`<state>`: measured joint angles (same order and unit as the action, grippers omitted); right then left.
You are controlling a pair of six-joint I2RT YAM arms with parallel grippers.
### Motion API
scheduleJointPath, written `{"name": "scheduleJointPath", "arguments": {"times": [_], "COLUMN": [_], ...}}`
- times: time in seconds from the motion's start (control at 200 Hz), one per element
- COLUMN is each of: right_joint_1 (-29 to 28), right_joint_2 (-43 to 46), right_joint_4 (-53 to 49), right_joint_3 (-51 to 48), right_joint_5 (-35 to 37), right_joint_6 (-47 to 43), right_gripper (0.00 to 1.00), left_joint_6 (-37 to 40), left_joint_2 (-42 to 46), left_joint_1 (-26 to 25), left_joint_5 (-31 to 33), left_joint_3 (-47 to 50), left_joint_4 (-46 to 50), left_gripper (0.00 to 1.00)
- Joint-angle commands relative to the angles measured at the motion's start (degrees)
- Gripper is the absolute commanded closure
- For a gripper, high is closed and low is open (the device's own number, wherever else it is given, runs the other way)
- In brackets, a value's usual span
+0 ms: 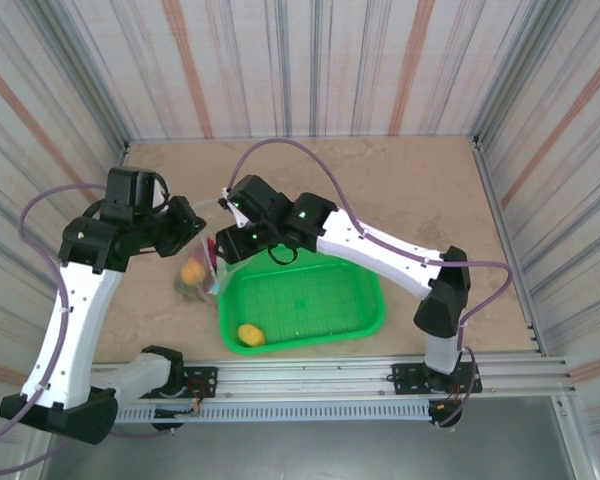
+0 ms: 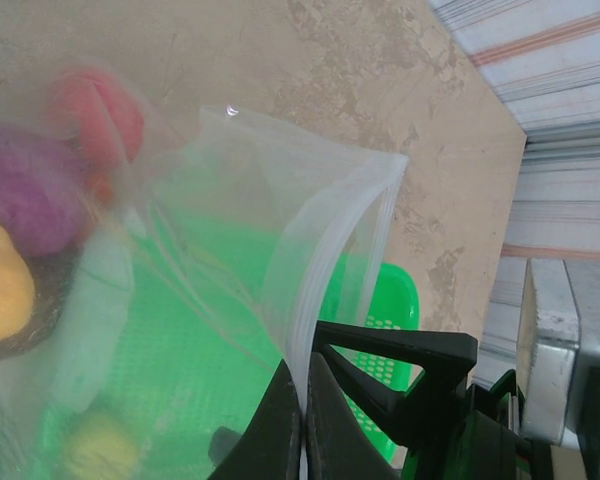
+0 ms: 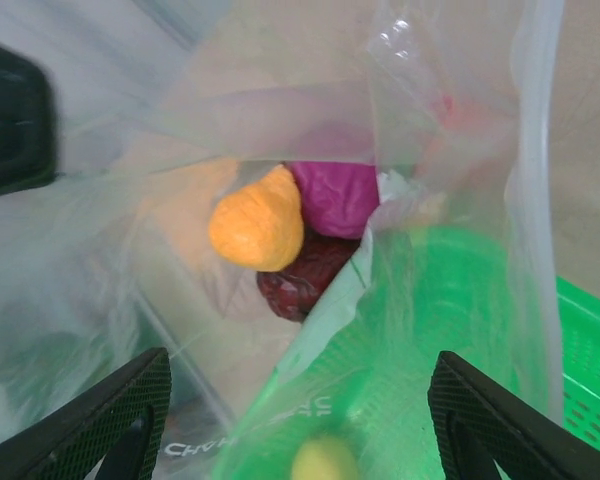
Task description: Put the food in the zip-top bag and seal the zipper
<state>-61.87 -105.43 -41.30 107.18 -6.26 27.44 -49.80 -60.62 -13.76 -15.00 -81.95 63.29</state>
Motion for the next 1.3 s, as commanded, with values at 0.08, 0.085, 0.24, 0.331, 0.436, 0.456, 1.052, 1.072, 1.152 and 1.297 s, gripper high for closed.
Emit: {"name": "scheduleJointPath", "arguments": {"times": [0.08,0.085,0.24,0.331,0.436,0.456,1.052,1.072,1.152,1.297], "right_joint_1": [0.1,0.1,0.6,0.5,0.3,0.2,-5.8,-5.9,-6.3,-6.9], "right_joint_2": [10.1,10.3,16.6,20.8,26.7,27.9,3.6,2.9,0.6,-2.6], "right_joint_4": [8.3,8.4,10.1,9.9,11.7,12.4,11.0,11.3,11.7,10.7], "right_joint_3": [-5.4,-5.5,-10.5,-17.9,-29.9,-32.3,-32.2,-32.1,-31.3,-29.9], "right_joint_5": [-4.9,-5.0,-6.8,-7.9,-7.0,-6.8,-11.6,-12.2,-13.2,-12.8], "right_joint_6": [-3.1,-3.2,-4.9,-4.6,-2.0,-1.4,1.7,1.7,1.7,1.3], "right_gripper": [0.28,0.28,0.31,0.35,0.38,0.38,0.25,0.25,0.24,0.25], "left_joint_6": [-0.4,-0.4,-0.6,-0.6,-0.2,-0.1,0.8,0.9,1.1,1.4], "left_joint_2": [1.2,1.2,1.3,1.4,1.9,2.1,3.4,3.5,3.3,3.2], "left_joint_1": [0.8,0.8,1.2,1.4,1.9,2.1,3.2,3.3,3.5,3.7], "left_joint_5": [-1.1,-1.1,-1.7,-1.6,-1.2,-1.2,-2.6,-2.6,-2.7,-2.7], "left_joint_3": [0.5,0.5,0.6,0.3,0.1,0.0,1.1,1.1,1.0,0.7], "left_joint_4": [0.9,0.9,1.2,1.9,3.0,3.2,6.3,6.4,6.7,7.0], "left_gripper": [1.0,1.0,1.0,1.0,1.0,1.0,1.0,1.0,1.0,1.0]}}
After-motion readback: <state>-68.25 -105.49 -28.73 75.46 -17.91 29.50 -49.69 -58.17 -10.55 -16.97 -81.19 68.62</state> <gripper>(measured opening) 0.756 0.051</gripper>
